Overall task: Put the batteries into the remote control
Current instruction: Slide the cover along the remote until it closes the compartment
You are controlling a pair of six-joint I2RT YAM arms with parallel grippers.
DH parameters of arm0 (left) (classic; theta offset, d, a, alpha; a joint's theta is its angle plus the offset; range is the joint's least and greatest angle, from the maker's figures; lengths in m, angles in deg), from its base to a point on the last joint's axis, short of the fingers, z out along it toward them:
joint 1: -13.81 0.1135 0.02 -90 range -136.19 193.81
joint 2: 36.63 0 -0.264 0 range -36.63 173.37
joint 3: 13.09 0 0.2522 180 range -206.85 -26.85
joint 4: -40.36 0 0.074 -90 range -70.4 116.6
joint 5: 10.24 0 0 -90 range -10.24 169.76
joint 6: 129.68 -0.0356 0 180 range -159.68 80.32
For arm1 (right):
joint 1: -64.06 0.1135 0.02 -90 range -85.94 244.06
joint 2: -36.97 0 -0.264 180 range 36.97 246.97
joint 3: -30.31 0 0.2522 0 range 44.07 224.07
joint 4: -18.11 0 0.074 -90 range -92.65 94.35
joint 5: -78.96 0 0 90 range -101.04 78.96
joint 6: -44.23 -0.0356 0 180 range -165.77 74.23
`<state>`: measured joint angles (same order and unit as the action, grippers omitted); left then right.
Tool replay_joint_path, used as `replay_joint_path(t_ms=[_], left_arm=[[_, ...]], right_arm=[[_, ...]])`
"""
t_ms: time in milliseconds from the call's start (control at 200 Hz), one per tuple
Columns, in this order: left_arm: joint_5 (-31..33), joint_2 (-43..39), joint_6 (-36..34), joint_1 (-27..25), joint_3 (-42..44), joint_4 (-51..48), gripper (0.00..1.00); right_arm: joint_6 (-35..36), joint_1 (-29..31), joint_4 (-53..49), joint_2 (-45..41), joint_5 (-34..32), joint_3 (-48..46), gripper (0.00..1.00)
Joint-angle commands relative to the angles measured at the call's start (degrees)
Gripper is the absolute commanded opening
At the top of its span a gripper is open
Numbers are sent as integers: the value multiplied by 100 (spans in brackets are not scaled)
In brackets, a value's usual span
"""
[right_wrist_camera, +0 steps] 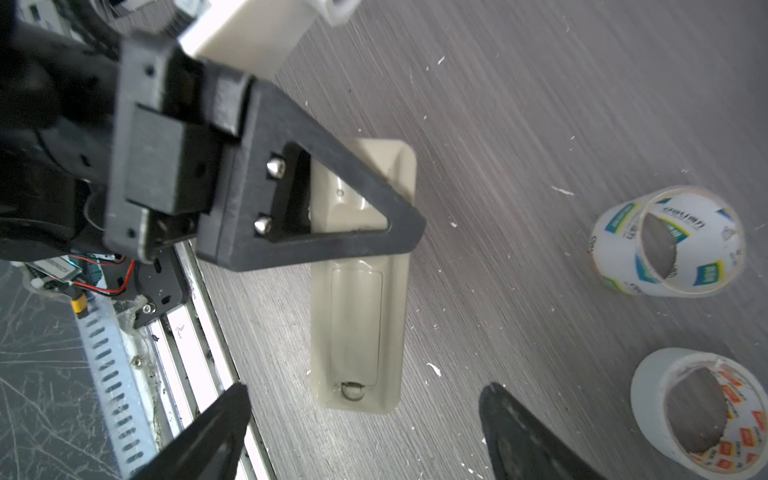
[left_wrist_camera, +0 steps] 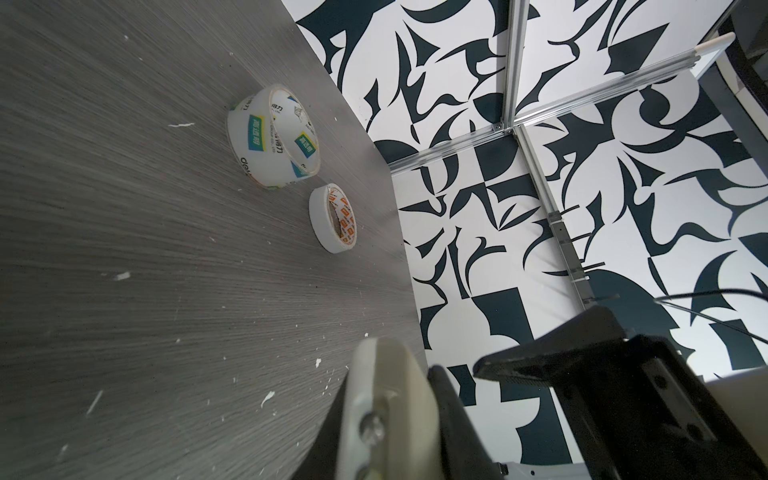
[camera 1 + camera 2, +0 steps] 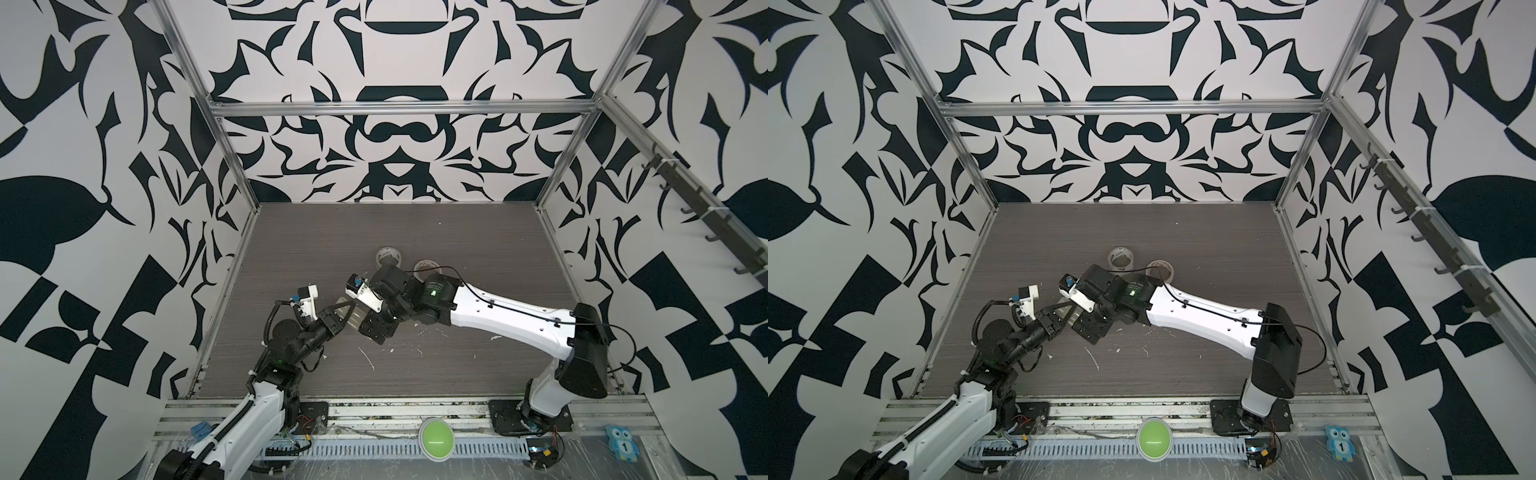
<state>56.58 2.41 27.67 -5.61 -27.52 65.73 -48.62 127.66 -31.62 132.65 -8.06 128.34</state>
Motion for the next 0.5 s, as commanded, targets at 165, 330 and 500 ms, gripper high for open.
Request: replay_joint_path(t_ms=[165,330,500], left_arm=[[142,-187,138,-8,-294,-121,0],[194,-154,216,-9,-311,-131,0],[234,-121,343,-6,-302,-34,0]], right_arm=[[-55,29,783,126,49,-251,92],[-40,30,982,162,43,-426,92],[34,24,1074,260,18,-523,85]])
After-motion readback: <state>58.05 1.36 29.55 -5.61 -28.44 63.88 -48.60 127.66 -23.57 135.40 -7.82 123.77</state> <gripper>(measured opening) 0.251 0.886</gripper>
